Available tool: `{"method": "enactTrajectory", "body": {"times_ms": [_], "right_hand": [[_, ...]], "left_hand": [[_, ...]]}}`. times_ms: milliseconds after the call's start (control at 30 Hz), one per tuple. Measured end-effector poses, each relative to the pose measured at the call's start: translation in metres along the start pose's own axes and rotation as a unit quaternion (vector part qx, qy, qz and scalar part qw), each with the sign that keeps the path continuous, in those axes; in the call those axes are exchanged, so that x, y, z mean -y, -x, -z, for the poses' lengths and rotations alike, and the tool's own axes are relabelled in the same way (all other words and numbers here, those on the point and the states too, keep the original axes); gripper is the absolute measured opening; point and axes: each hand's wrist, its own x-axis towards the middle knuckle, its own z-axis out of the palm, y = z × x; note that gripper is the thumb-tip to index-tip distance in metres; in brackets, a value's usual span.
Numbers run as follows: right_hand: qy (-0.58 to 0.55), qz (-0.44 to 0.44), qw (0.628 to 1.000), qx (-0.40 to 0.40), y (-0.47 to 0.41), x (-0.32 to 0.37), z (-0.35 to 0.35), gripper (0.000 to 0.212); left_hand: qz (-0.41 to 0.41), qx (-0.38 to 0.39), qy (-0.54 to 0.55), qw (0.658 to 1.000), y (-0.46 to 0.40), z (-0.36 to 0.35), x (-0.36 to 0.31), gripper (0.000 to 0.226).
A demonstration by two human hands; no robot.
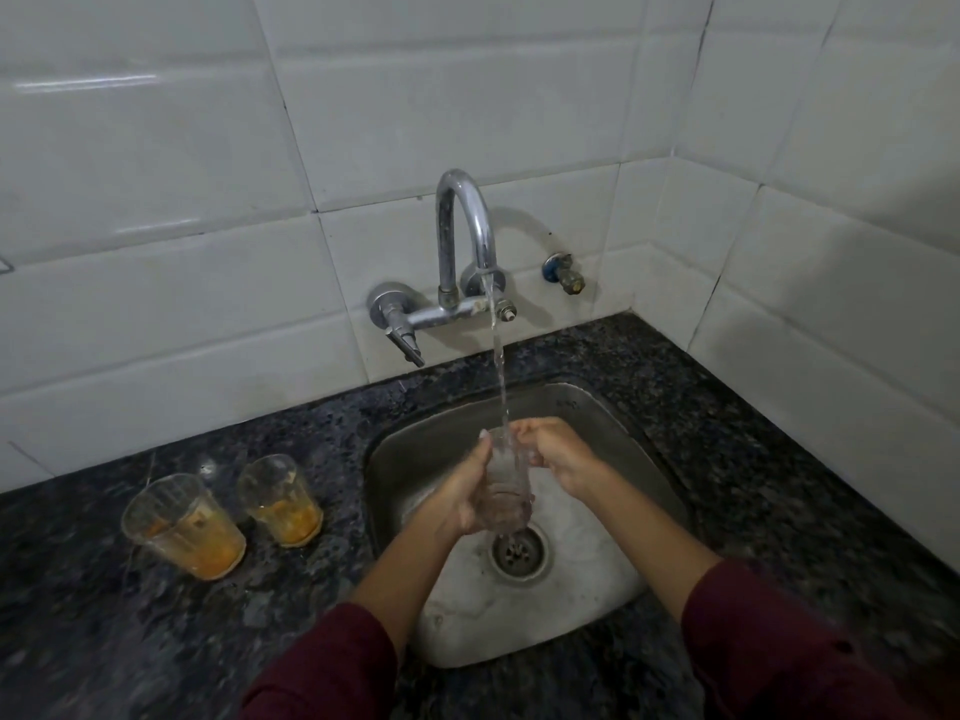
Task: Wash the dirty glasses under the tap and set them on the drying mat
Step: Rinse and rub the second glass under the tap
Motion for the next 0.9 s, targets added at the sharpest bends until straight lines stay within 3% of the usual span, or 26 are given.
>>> {"method": "enactTrajectory", "body": {"times_ms": [100, 200, 300, 367, 433, 500, 600, 633, 700, 767, 833, 867, 900], "right_hand": [[-0.067, 0.024, 0.996, 0.052, 0.01, -0.009, -0.001, 0.054], [-0.04, 0.061, 0.989, 0.126, 0.02, -0.01, -0.006, 0.095], [0.152, 0.184, 0.97, 0.052, 0.023, 0.003, -0.002, 0.105], [0.339, 0.264, 0.903, 0.01, 0.024, 0.01, 0.002, 0.106], [0.434, 0.288, 0.853, -0.016, 0.028, 0.015, 0.002, 0.106], [0.398, 0.268, 0.878, 0.001, 0.029, 0.02, 0.002, 0.109], [0.13, 0.182, 0.962, 0.155, 0.026, 0.024, 0.012, 0.112], [0.044, 0.145, 0.965, 0.213, 0.025, 0.025, 0.017, 0.108], [-0.016, 0.102, 0.959, 0.263, 0.026, 0.025, 0.023, 0.1], [0.015, 0.085, 0.968, 0.237, 0.027, 0.028, 0.022, 0.101], [0.125, 0.102, 0.976, 0.147, 0.03, 0.032, 0.015, 0.107], [0.243, 0.138, 0.956, 0.093, 0.031, 0.033, 0.013, 0.11], [0.384, 0.181, 0.904, 0.042, 0.032, 0.032, 0.009, 0.112]], "left_hand": [[-0.109, 0.022, 0.045, 0.993, -0.004, -0.001, -0.005, 0.06], [-0.209, 0.053, 0.061, 0.975, 0.006, -0.01, -0.015, 0.052], [-0.269, 0.043, -0.024, 0.962, 0.012, -0.015, -0.026, 0.043], [-0.315, 0.009, -0.142, 0.938, 0.016, -0.015, -0.034, 0.036], [-0.343, 0.001, -0.173, 0.923, 0.022, -0.016, -0.039, 0.017], [-0.343, -0.002, -0.142, 0.929, 0.028, -0.018, -0.042, 0.012], [-0.334, 0.035, -0.092, 0.937, 0.031, -0.013, -0.044, 0.022], [-0.33, 0.053, -0.075, 0.94, 0.03, -0.01, -0.044, 0.024], [-0.324, 0.076, -0.052, 0.942, 0.031, -0.007, -0.043, 0.026], [-0.314, 0.074, -0.055, 0.945, 0.031, -0.006, -0.042, 0.023], [-0.309, 0.043, -0.094, 0.945, 0.032, -0.008, -0.044, 0.015], [-0.312, 0.023, -0.123, 0.942, 0.032, -0.01, -0.044, 0.014], [-0.319, 0.008, -0.145, 0.937, 0.033, -0.012, -0.045, 0.015]]}}
